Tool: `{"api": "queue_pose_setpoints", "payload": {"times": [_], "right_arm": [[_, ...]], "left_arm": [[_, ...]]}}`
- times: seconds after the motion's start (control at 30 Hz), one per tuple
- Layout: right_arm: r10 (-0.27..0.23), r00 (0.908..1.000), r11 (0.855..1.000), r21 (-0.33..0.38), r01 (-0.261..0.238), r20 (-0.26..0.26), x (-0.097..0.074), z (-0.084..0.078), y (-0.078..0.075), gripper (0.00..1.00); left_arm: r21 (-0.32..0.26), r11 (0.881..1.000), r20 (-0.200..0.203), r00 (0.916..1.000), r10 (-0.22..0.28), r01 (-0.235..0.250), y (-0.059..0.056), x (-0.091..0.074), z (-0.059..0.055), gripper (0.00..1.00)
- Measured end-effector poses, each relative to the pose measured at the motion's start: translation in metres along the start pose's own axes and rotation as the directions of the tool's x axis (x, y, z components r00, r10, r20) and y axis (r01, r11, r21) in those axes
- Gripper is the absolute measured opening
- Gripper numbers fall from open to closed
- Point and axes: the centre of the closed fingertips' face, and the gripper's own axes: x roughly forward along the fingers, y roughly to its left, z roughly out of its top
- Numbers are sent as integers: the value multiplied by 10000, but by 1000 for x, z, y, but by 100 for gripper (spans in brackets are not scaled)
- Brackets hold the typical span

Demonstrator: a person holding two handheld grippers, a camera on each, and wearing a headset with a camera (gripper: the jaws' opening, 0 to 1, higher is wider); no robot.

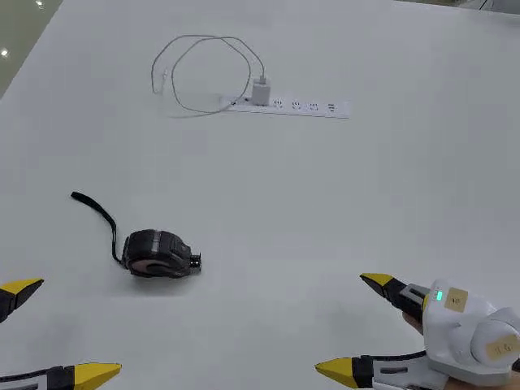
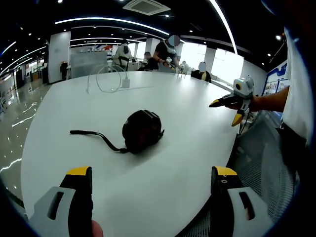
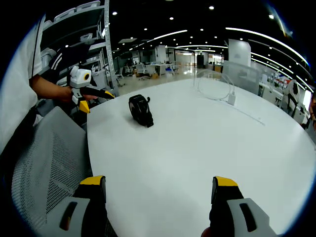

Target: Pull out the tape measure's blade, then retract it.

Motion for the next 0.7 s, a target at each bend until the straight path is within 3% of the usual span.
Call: {"api": "queue_pose_setpoints", "payload": {"times": [0.7], "right_arm": [[425,9990,9985,-330,-430,-149,16,9,-5,84]], "left_arm": [[424,9986,-167,9994,-309,315,6,19,8,97]]}}
